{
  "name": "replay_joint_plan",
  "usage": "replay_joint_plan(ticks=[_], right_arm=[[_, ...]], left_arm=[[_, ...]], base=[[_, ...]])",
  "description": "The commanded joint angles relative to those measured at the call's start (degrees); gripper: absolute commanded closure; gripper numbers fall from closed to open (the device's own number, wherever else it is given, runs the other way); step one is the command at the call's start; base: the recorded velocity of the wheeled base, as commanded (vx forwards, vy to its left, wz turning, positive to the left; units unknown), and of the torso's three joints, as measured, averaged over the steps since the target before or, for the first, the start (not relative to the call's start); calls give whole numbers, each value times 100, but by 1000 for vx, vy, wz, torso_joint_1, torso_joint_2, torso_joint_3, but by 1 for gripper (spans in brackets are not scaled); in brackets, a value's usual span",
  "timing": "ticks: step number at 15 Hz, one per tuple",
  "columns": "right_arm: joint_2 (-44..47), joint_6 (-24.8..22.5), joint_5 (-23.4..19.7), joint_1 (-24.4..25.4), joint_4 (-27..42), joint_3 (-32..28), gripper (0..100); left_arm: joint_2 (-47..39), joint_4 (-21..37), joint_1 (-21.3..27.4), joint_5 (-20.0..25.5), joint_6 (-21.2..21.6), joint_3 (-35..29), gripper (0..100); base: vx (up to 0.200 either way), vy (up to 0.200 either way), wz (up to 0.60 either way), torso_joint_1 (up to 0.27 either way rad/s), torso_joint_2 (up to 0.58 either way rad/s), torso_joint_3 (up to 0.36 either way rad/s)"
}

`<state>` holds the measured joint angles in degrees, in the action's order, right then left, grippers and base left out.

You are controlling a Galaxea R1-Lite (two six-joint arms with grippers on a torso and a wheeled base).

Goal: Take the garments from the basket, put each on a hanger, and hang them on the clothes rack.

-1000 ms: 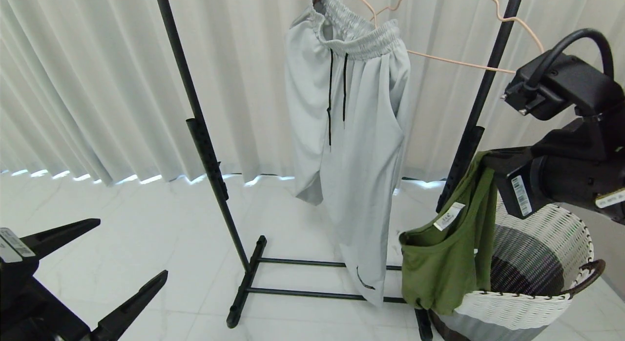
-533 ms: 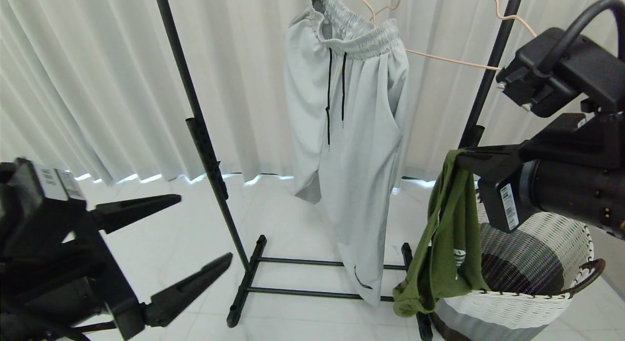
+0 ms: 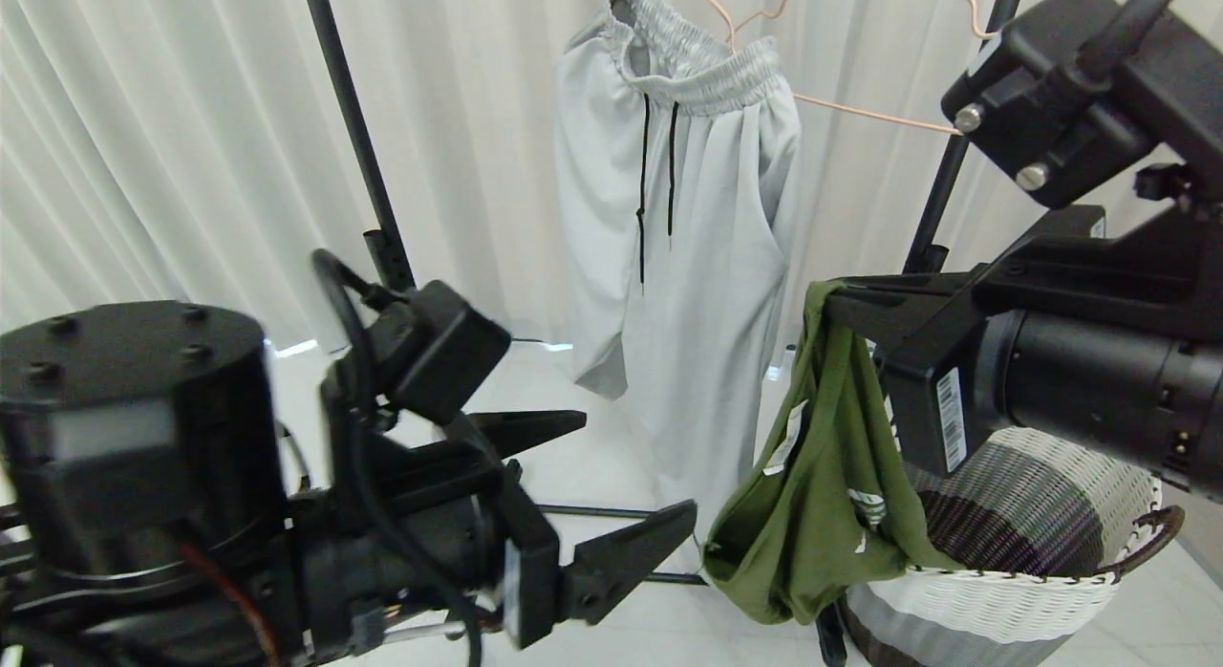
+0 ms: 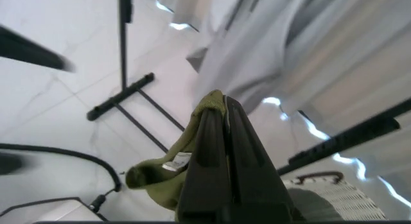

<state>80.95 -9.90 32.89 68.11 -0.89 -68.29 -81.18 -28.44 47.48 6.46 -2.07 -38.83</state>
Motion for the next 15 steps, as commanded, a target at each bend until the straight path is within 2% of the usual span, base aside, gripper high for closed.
replay_joint_plan(ticks=[1,4,11,13,15], right_arm=[[27,-3,-2,62,-16,0,100],[0,-3,-28,62,-25,9,100],[-9,32,-46,62,-34,18,100],[-9,32,-46,45,-34,9,100],[-17,23,-37,45,-34,-44,100]], left_arm=[[-1322,-505,59,-268,-259,-600,0],[-1875,-672,59,-365,-259,-907,0],[-1919,-680,77,-374,-241,-775,0],[-1840,-680,86,-382,-223,-565,0],[-1462,-680,174,-374,-206,103,0]], base=[[0,0,0,0,0,0],[0,0,0,0,0,0],[0,0,0,0,0,0],[0,0,0,0,0,0],[0,0,0,0,0,0]])
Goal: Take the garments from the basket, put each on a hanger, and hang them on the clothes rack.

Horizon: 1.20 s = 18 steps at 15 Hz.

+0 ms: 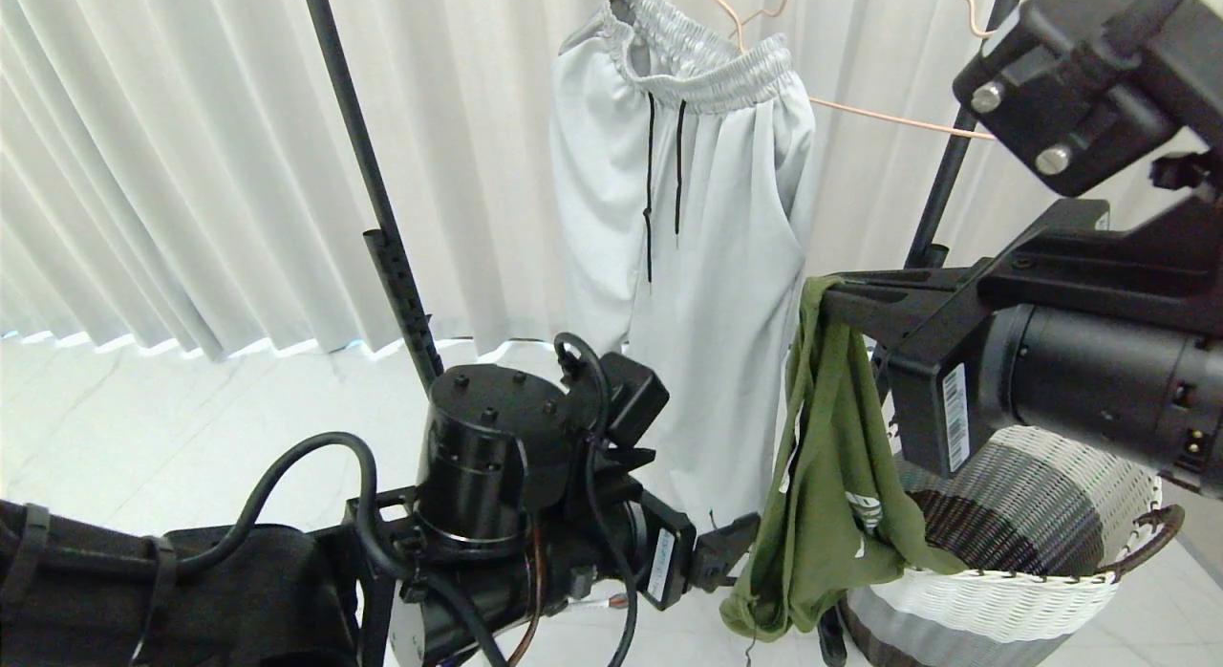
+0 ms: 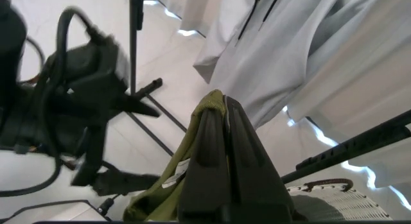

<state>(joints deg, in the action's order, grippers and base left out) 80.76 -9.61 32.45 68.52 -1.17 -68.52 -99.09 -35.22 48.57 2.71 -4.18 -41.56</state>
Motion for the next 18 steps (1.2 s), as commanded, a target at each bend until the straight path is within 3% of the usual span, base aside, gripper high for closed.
replay_joint_plan(ticks=[1,4,6,8,11,17,18], right_arm=[[10,-6,7,3,3,-30,100],[10,-6,7,12,3,-21,100],[18,-15,7,30,3,-30,100],[10,-41,7,47,3,-30,100],[-52,-41,7,117,12,-30,100],[-157,-59,7,117,29,-21,100],[-157,-59,16,117,29,-12,100]], left_arm=[[478,-3,92,2,5,587,0],[812,-3,373,2,67,913,0],[742,-3,469,11,31,649,0],[355,-3,338,-112,31,289,0],[-296,-3,162,-701,49,7,0],[-436,-3,144,-772,49,236,0],[-427,-3,135,-763,49,236,100]], base=[[0,0,0,0,0,0],[0,0,0,0,0,0],[0,0,0,0,0,0],[0,0,0,0,0,0],[0,0,0,0,0,0],[0,0,0,0,0,0],[0,0,0,0,0,0]])
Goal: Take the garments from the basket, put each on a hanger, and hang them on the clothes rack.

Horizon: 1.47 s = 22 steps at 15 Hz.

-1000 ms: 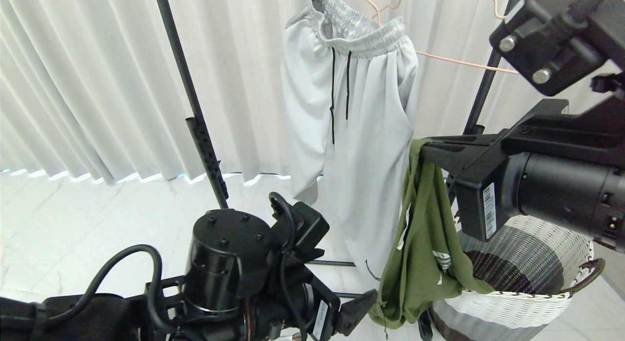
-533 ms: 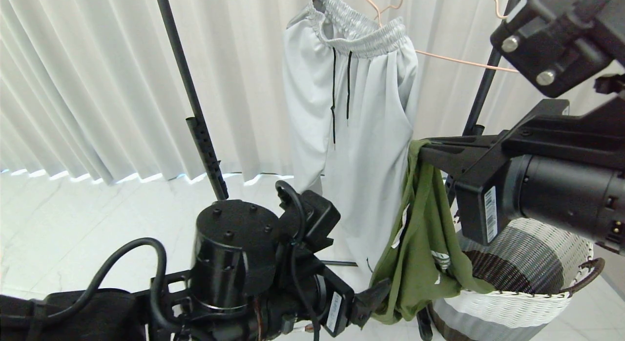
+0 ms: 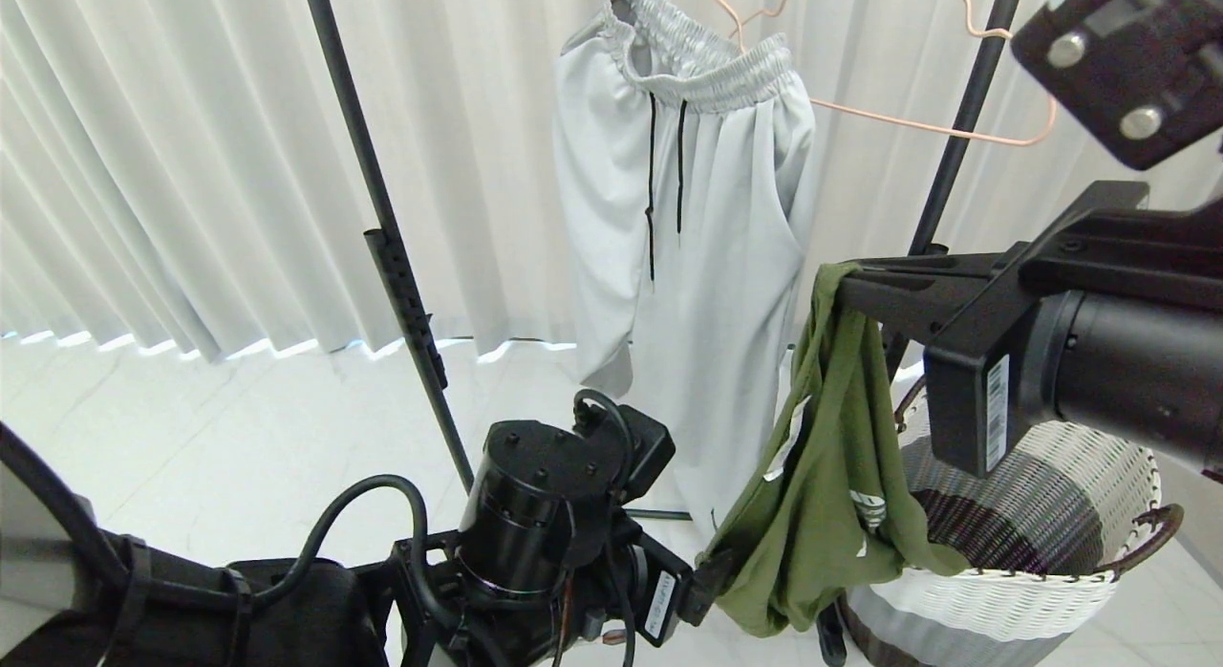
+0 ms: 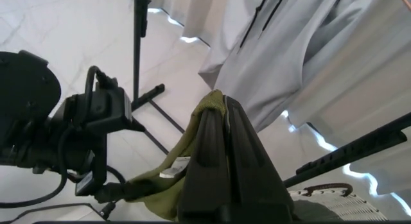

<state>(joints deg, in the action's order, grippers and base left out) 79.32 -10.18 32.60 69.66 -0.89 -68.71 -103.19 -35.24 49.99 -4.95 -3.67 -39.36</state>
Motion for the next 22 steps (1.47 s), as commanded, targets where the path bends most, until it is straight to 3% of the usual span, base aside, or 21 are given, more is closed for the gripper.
replay_joint_plan(ticks=[1,5,7,10,12,13,15,17,19,22], right_arm=[[-22,-2,10,-5,10,6,100],[-40,34,-8,-374,-8,103,100],[-40,60,-8,-655,-25,121,100],[-101,16,-201,-866,-210,24,100],[-216,-10,-228,-972,-263,-90,100],[-304,-63,-236,-1024,-254,-178,100],[-418,-318,-254,-1262,-219,-503,100],[-435,-511,-254,-1385,-210,-855,100],[-497,-626,-245,-1385,-192,-952,100],[-637,-889,-263,-1367,54,-987,100]], left_arm=[[19,0,2,-24,-2,25,100],[748,35,-121,-595,209,236,100],[1451,527,-411,-665,270,60,100],[2963,3691,-869,-718,358,-1847,100],[3086,4561,-1000,-903,376,-3130,100],[3007,4641,-974,-1078,437,-3631,100],[2664,4641,-842,-1456,1070,-4510,100],[2453,4641,-728,-1518,1483,-5029,100],[2444,4623,-464,-1597,1518,-4835,100],[2436,4614,10,-2080,1501,-4791,100]], base=[[0,0,0,0,0,0],[0,0,0,0,0,0],[0,0,0,0,0,0],[0,0,0,0,0,0],[0,0,0,0,0,0],[0,0,0,0,0,0],[0,0,0,0,0,0],[0,0,0,0,0,0],[0,0,0,0,0,0],[0,0,0,0,0,0]])
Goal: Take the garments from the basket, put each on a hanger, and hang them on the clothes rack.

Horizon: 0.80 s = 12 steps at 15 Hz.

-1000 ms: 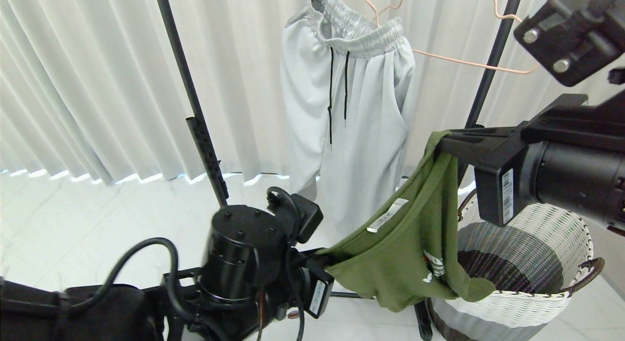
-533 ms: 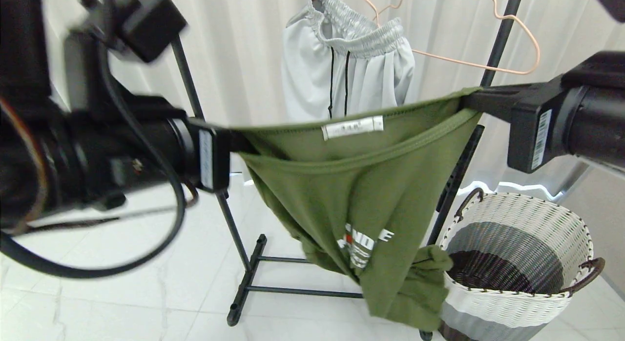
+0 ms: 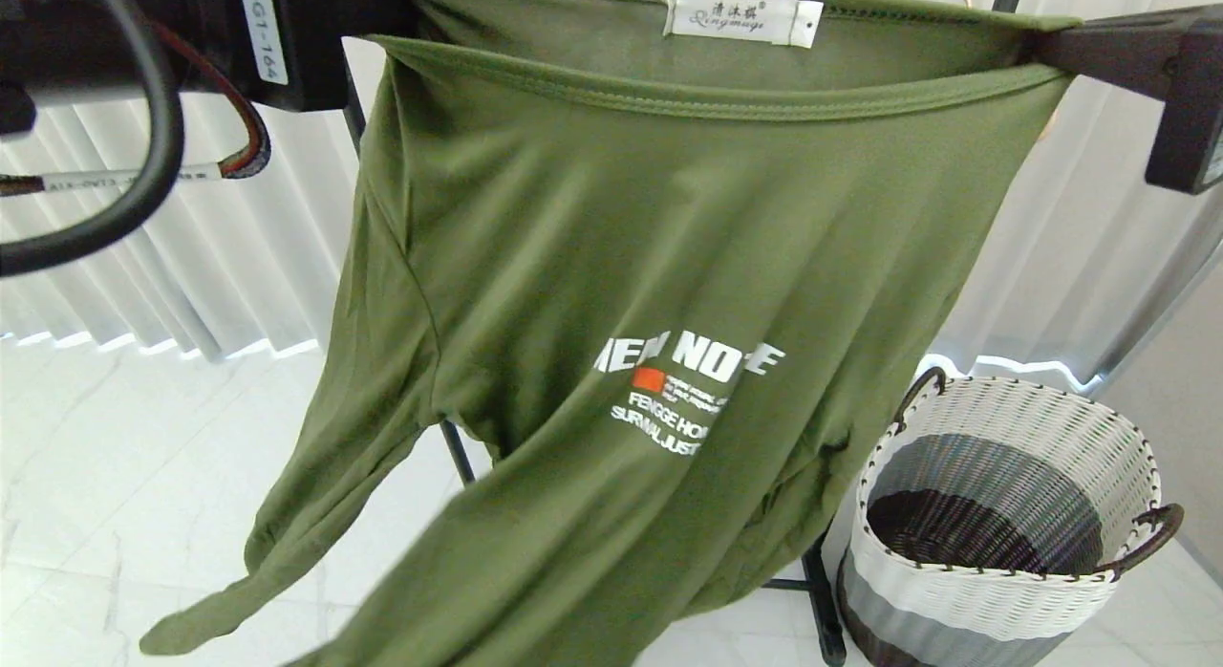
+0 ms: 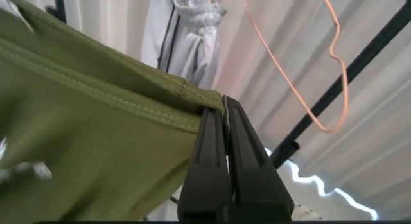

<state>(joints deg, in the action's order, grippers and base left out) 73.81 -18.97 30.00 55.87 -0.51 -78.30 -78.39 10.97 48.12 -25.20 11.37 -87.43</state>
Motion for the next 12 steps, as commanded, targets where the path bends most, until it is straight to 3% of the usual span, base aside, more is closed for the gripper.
replay_joint_plan(ticks=[1,5,7,11,12], right_arm=[[-86,-46,-3,20,25,-54,100],[-86,-169,6,20,34,-115,100],[-324,-177,15,20,438,-159,100],[-921,-125,-12,741,2697,-977,100],[-948,-125,-12,803,2802,-1012,100]], left_arm=[[-45,-7,225,-91,5,16,100],[-28,-7,225,-99,49,-11,100],[-54,-25,225,-99,119,-2,100],[-546,-34,594,-451,76,-494,100],[-590,-34,602,-477,67,-538,100]], base=[[0,0,0,0,0,0],[0,0,0,0,0,0],[0,0,0,0,0,0],[0,0,0,0,0,0],[0,0,0,0,0,0]])
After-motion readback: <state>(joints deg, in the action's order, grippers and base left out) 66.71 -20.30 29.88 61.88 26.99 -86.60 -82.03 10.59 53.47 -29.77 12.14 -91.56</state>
